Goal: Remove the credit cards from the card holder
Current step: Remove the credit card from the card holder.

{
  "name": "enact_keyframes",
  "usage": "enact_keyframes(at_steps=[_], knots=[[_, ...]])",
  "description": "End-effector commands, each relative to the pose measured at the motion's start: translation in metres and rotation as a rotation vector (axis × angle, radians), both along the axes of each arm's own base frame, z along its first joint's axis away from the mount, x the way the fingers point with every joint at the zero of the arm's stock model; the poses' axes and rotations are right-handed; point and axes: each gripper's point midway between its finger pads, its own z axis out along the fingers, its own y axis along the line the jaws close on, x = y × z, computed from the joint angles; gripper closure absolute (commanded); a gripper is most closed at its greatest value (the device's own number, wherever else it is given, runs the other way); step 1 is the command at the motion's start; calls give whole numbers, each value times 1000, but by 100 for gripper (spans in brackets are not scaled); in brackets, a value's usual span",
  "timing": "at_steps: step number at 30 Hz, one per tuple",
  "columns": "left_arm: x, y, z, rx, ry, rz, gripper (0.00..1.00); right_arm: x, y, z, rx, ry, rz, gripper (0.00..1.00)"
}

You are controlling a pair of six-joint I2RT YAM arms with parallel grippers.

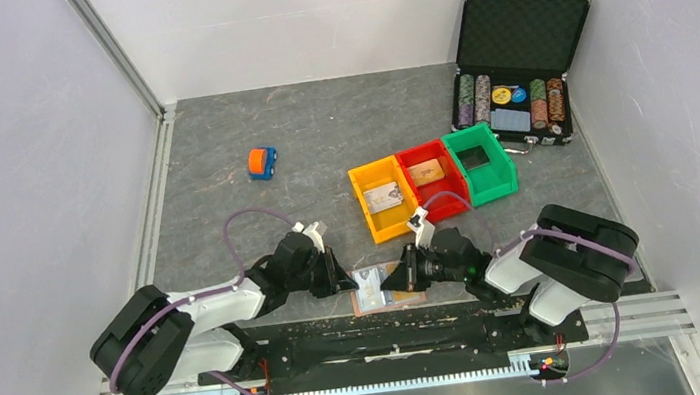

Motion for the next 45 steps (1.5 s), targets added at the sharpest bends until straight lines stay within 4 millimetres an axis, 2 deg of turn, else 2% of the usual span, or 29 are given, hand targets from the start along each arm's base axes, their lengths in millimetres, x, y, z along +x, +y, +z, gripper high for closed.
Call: enact_keyframes(at_steps=[1,15,19,22,24,30,38,45], knots=[[-22,24,-32,143,97,1,78,4,3,27,105,-73,-5,100],[-21,27,-33,160,93,5,78,9,-20,18,3,-113,-22,100],[-21,25,-32,152,95,2,78,10,-12,24,2,-114,8,99],[-21,24,-31,146,95,2,78,10,-6,29,22,-105,10,88],[-21,24,-31,142,96,2,78,11,-4,30,23,-99,8,83],[-22,22,-31,129,103,1,78,13,-1,24,22,-63,-6,77],[-23,22,-30,118,101,1,77,10,2,19,31,-35,-7,79],[-24,21,-30,116,103,-1,77,6,7,23,73,-18,8,80]])
